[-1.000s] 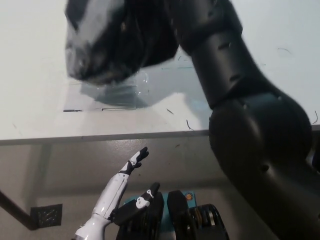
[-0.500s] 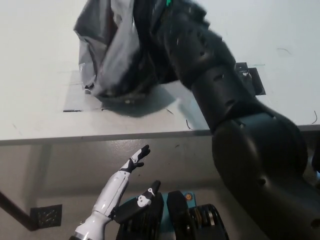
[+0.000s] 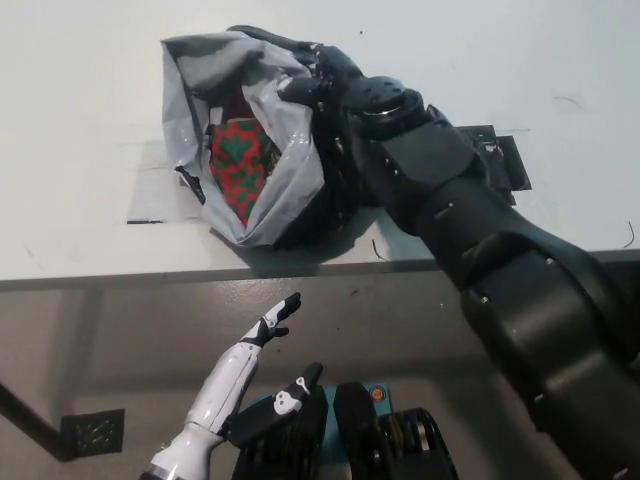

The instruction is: The robot uses its right hand to pick up a bag of coffee beans and puts it in the black plastic bag, then the robot grabs the top of the bag and lifts it.

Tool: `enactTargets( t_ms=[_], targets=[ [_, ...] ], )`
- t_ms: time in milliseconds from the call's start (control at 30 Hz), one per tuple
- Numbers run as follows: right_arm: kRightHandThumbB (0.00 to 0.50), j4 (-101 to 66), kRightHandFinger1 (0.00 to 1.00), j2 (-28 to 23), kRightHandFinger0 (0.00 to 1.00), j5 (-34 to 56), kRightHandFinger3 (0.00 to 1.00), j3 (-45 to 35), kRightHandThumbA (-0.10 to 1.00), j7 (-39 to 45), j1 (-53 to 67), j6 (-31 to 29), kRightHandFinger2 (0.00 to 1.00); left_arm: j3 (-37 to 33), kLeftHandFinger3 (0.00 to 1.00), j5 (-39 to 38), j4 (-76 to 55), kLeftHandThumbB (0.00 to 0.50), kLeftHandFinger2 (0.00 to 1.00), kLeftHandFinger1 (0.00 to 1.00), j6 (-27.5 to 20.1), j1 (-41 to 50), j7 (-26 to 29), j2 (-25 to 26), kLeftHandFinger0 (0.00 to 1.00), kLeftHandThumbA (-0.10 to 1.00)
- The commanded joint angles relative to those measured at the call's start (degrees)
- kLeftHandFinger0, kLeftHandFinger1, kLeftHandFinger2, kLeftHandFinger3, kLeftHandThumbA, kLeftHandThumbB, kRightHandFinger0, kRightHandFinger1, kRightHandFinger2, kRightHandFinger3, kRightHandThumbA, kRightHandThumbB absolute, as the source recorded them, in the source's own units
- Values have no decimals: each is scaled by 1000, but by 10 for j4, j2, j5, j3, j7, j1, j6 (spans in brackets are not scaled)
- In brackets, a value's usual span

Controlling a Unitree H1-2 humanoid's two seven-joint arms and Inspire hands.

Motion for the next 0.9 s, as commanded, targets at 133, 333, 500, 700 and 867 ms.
enactTargets(
  t_ms=[133,333,500,700,867],
  targets=[
    [483,-71,1000,-78,1000,-224,1000,223,981,164,-113,60,1000,-7,983,9,-29,136,986,949,9,-22,-16,7,869,681],
    [500,-108,1000,-92,1000,-218,1000,235,1000,178,-126,75,1000,-8,965,12,-28,125,975,933,5,-22,-16,8,852,637],
    [500,-156,1000,-110,1000,-219,1000,229,1000,203,-142,90,1000,-9,965,7,-28,114,972,916,6,-24,-23,9,830,550],
    [493,-197,1000,-121,1000,-207,1000,191,986,231,-146,109,1000,-10,952,8,-24,121,965,898,6,-26,-26,9,808,513],
    [500,-216,1000,-126,1000,-211,1000,167,1000,249,-148,112,1000,-11,958,8,-24,114,973,911,6,-26,-27,11,824,493]
  ],
)
